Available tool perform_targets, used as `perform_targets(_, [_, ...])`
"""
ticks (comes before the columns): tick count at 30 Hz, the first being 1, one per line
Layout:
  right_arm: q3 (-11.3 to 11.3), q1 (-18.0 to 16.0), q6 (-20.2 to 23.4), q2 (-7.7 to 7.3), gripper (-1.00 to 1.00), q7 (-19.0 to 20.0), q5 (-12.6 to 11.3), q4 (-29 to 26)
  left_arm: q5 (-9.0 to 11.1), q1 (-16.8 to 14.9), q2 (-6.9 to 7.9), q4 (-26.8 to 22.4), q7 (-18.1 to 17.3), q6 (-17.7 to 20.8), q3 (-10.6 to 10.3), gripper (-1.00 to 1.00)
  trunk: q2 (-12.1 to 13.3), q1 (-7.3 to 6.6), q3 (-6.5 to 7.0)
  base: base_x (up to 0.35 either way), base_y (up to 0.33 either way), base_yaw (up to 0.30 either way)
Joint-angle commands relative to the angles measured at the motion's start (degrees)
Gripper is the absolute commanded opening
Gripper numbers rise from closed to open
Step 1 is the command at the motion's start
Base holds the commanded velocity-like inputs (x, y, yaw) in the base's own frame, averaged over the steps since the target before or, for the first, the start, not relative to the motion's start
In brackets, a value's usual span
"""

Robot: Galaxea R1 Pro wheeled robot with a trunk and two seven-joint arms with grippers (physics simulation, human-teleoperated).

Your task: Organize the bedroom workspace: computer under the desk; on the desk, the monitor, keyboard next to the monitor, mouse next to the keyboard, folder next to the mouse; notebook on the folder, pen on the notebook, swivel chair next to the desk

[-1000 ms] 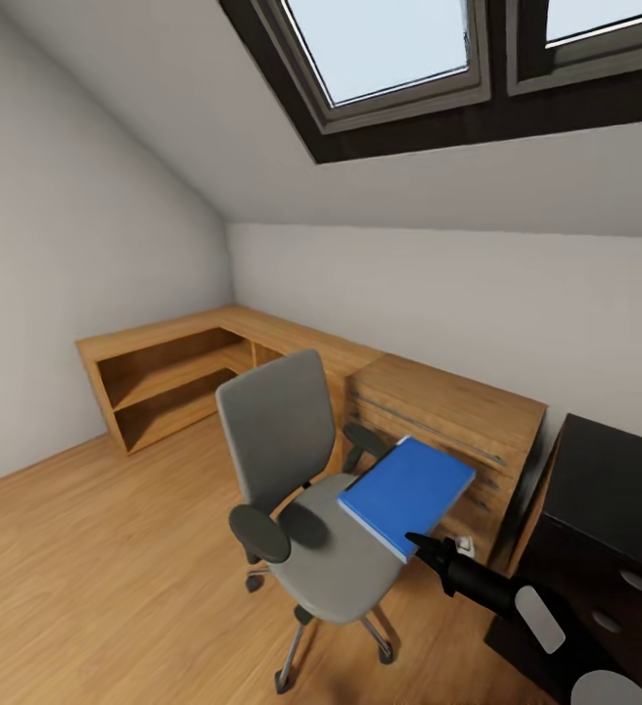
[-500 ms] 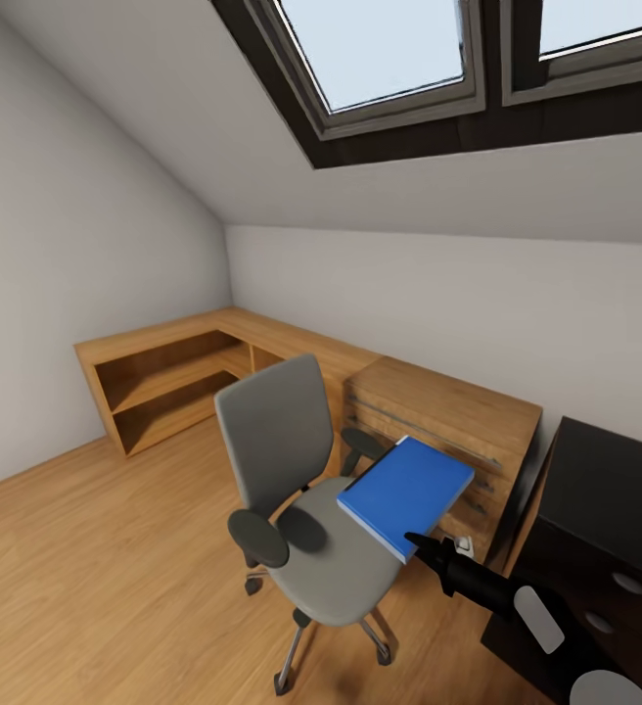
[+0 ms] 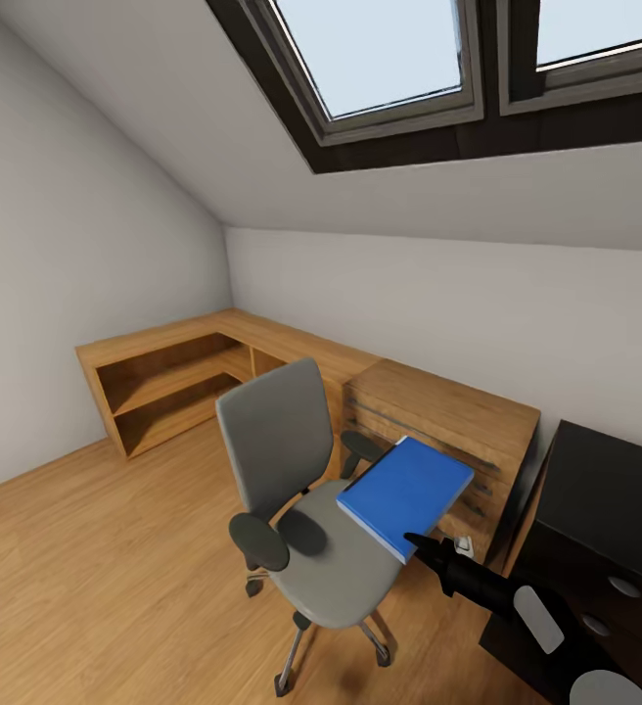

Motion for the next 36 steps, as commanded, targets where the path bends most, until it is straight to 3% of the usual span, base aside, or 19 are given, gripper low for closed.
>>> perform_targets(1, [-0.1, 0.0, 0.3, 0.01, -1.00, 0.1, 0.0, 0.0, 0.2, 0.0, 0.01, 0.0, 0.2, -0.2, -0.2, 1.00, 0.4, -0.22, 0.11, 0.000, 0.000, 0.000])
perform_targets(25, [-0.2, 0.0, -0.9, 0.00, -1.00, 0.0, 0.1, 0.0, 0.2, 0.0, 0.06, 0.0, 0.2, -0.5, -0.1, 1.00, 10.0, -5.49, 4.42, 0.000, 0.000, 0.000])
perform_targets(30, [-0.2, 0.0, -2.2, -0.16, -1.00, 0.1, 0.1, 0.0, 0.3, 0.0, 0.02, 1.2, 0.2, -4.0, 0.0, 1.00, 12.0, -6.59, 5.32, 0.000, 0.000, 0.000])
perform_targets(36, [-0.2, 0.0, -2.4, -0.31, -1.00, 0.2, 0.1, 0.0, 0.2, 0.0, -0.07, 9.0, -0.4, -9.8, 0.0, 1.00, 14.4, -7.91, 6.40, 0.000, 0.000, 0.000])
